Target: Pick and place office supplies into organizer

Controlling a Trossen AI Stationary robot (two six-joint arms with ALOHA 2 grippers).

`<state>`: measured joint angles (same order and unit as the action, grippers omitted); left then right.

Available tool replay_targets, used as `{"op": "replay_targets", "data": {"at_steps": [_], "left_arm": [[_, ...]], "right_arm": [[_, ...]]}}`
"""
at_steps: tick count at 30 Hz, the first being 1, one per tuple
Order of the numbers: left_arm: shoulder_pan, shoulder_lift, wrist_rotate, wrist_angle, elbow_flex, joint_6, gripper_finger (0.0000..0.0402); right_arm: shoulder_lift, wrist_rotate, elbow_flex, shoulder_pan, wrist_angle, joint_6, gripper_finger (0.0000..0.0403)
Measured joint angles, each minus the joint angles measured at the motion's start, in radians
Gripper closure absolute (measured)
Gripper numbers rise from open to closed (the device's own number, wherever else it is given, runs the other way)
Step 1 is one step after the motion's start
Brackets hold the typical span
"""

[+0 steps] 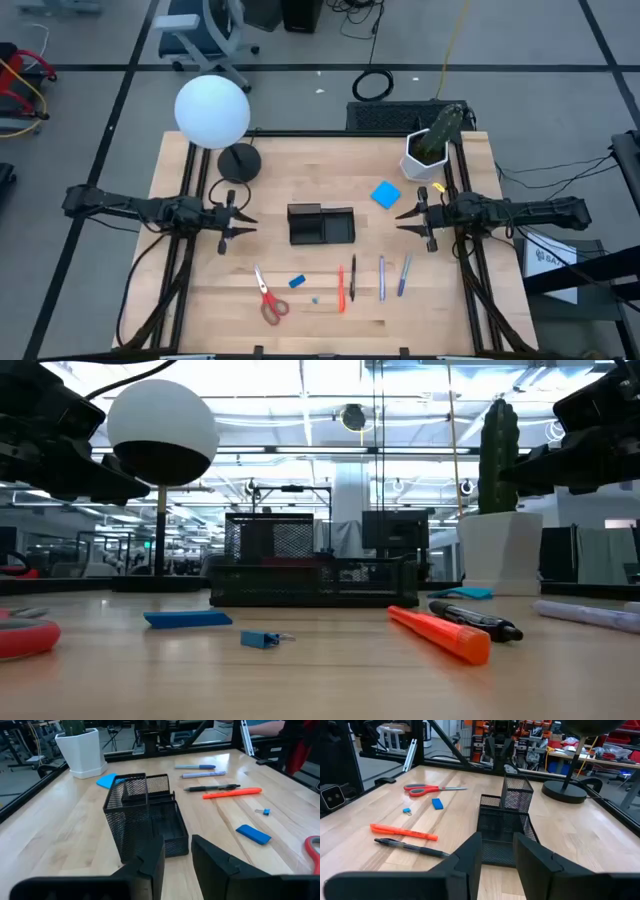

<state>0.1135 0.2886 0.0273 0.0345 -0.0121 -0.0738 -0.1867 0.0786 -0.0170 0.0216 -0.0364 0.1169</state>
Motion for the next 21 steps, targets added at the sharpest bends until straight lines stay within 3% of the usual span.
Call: {"op": "replay_targets", "data": {"at_steps": [21], "left_arm": [[0.000,0.000,0.000,0.000,0.000,0.000,0.0298]], "right_arm": [[0.000,0.000,0.000,0.000,0.000,0.000,0.0298]]}}
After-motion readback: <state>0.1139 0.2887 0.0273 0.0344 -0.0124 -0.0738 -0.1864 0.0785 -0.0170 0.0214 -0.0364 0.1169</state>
